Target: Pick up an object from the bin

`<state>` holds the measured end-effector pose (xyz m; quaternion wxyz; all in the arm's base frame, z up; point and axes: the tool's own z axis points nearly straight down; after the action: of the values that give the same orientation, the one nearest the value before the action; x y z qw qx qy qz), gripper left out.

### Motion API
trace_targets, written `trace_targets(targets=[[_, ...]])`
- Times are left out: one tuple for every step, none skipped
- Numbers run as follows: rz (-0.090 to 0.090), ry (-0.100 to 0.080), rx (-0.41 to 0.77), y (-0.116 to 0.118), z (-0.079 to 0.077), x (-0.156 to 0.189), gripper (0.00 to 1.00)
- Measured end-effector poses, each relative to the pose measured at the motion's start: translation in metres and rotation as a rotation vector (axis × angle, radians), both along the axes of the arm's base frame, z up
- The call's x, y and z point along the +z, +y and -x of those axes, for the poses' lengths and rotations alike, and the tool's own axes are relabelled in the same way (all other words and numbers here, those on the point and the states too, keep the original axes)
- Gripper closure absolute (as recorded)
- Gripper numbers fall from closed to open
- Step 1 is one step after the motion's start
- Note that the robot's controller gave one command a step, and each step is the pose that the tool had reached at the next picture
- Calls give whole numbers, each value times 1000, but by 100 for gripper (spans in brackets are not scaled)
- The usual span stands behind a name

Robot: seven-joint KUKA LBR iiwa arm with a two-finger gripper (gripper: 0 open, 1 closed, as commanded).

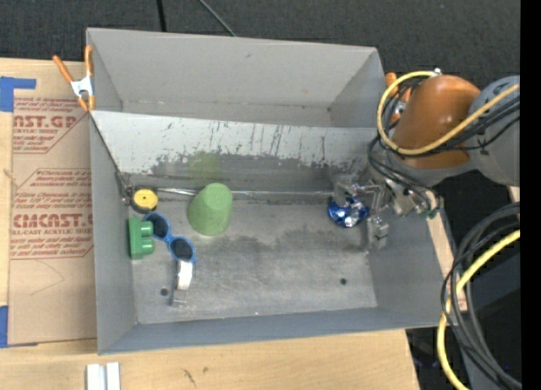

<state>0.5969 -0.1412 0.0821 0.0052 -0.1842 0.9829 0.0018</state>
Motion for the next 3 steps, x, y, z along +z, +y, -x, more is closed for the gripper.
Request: trace_targets(targets=[[-1,1,3,2,-1,5,100],[3,6,2,-1,2,0,0],[2,5,2,0,1,2,100]])
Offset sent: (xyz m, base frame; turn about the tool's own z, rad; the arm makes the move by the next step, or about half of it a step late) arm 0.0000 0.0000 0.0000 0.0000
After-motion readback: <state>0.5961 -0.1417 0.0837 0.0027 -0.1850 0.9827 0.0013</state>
